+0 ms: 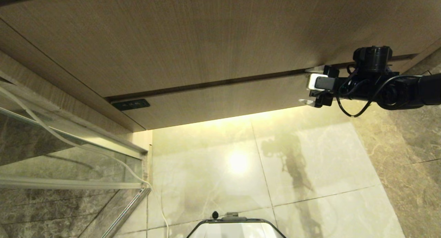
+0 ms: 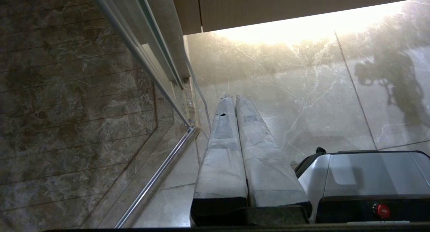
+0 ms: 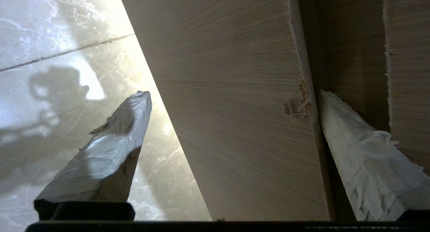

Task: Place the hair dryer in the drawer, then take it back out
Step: Pull open the drawer

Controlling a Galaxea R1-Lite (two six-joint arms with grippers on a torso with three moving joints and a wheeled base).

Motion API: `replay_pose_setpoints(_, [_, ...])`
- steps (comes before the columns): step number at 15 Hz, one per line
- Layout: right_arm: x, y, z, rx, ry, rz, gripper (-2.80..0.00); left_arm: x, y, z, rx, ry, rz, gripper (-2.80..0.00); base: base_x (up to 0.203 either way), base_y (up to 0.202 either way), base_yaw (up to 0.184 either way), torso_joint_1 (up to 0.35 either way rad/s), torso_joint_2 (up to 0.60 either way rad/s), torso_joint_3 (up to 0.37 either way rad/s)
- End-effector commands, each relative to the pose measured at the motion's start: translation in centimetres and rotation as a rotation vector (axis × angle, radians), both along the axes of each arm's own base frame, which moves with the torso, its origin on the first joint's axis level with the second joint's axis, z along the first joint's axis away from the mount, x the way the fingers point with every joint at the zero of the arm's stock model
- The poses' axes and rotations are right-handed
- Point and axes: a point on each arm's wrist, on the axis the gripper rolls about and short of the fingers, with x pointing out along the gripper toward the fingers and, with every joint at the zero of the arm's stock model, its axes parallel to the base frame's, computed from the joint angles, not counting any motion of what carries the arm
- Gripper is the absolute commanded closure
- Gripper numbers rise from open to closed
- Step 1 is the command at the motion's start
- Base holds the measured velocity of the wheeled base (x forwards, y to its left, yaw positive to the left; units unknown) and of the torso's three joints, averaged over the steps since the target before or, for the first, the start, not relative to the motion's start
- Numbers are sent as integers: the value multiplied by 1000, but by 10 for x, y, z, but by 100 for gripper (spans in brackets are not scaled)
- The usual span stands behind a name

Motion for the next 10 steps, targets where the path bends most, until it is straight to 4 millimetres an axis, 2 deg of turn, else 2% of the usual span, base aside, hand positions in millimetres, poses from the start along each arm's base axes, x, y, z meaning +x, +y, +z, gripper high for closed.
replay_pose_setpoints(1, [0,2,-5,-1,37,-32,-280,0,0,0,-1,1,0,0,0,0,0,0,0,0])
replay_pose_setpoints(3, [-5,4,-7,30,128,-68,-280,0,0,0,-1,1,-1,0,0,0,0,0,0,0])
replay_pose_setpoints(6, [-26,2,2,45,272,-178,-280,0,0,0,-1,1,0,0,0,0,0,0,0,0])
replay_pose_setpoints(10, [-42,1,8,115,346,-277,-280,0,0,0,-1,0,0,0,0,0,0,0,0,0])
